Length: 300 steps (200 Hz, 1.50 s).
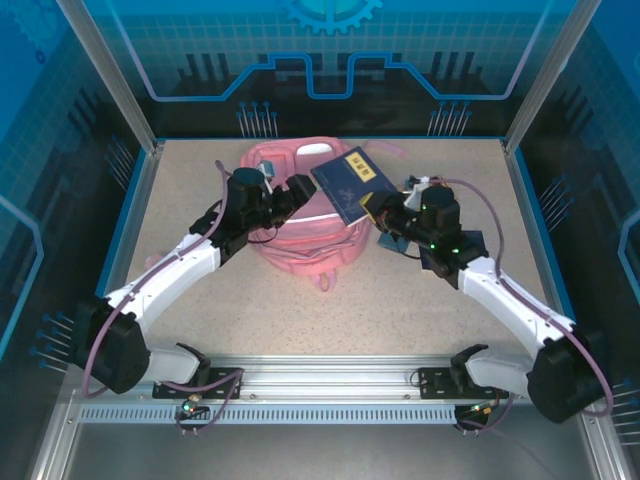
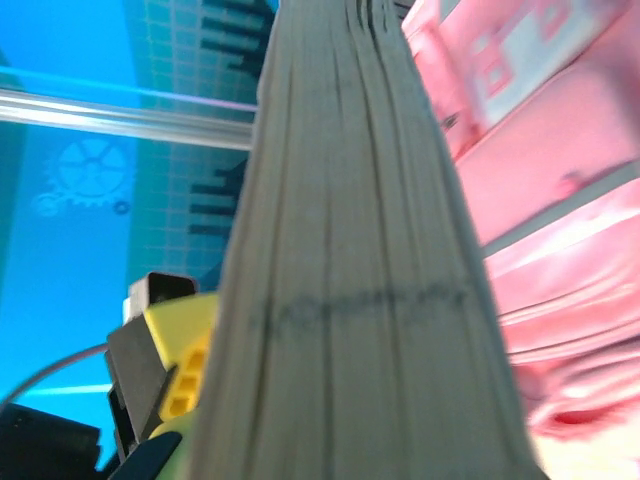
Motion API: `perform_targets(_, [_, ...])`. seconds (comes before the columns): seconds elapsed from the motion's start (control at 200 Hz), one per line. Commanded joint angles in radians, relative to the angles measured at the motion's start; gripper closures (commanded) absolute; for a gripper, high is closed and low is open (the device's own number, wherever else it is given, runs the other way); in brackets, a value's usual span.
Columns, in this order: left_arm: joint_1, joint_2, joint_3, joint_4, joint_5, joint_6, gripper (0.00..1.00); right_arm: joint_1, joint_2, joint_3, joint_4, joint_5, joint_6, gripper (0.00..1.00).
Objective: Pack books, pencil case, and school supplies into a backpack
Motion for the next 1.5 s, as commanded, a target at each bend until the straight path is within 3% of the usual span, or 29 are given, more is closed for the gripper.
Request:
perform_targets(0.0, [0.005, 0.028, 0.077, -0.29, 0.005, 0.348, 0.03, -0.05, -0.094, 0.027, -0.245, 0.063, -0.201, 0.95])
perform_targets(0.13, [-0.025, 0.117, 0.171, -0.472, -0.039, 0.602, 0.01, -0.099, -0.164, 0.029, -0.392, 0.103, -0.307, 0.95])
perform_targets(0.3, [-0.106, 0.288, 0.311, -0.614, -0.209, 0.866, 0.01, -0.151, -0.219, 0.027, -0.508, 0.094, -0.381, 0.94])
perform_targets(0.47, [-0.162, 0.451, 0.452, -0.686, -0.298, 1.036, 0.02, -0.181, -0.234, 0.011, -0.547, 0.069, -0.394, 0.93])
perform_targets(0.75, [-0.161, 0.657, 0.627, -0.78, -0.34, 1.134, 0.15, -0.196, -0.235, -0.008, -0.551, 0.049, -0.383, 0.93])
perform_targets(0.99, [-0.163, 0.739, 0.693, -0.844, -0.374, 1.197, 0.14, -0.198, -0.234, -0.009, -0.551, 0.043, -0.379, 0.93])
perform_targets(1.156, [-0.165, 0.777, 0.711, -0.833, -0.462, 1.203, 0.14, -0.198, -0.233, -0.022, -0.541, 0.035, -0.37, 0.93])
perform_targets(1.396, [-0.189, 0.803, 0.758, -0.821, -0.541, 1.189, 0.37, -0.198, -0.244, -0.028, -0.548, 0.042, -0.366, 0.93])
perform_targets(1.496, [-0.196, 0.799, 0.762, -0.812, -0.563, 1.193, 0.56, -0.199, -0.255, -0.028, -0.556, 0.049, -0.366, 0.93])
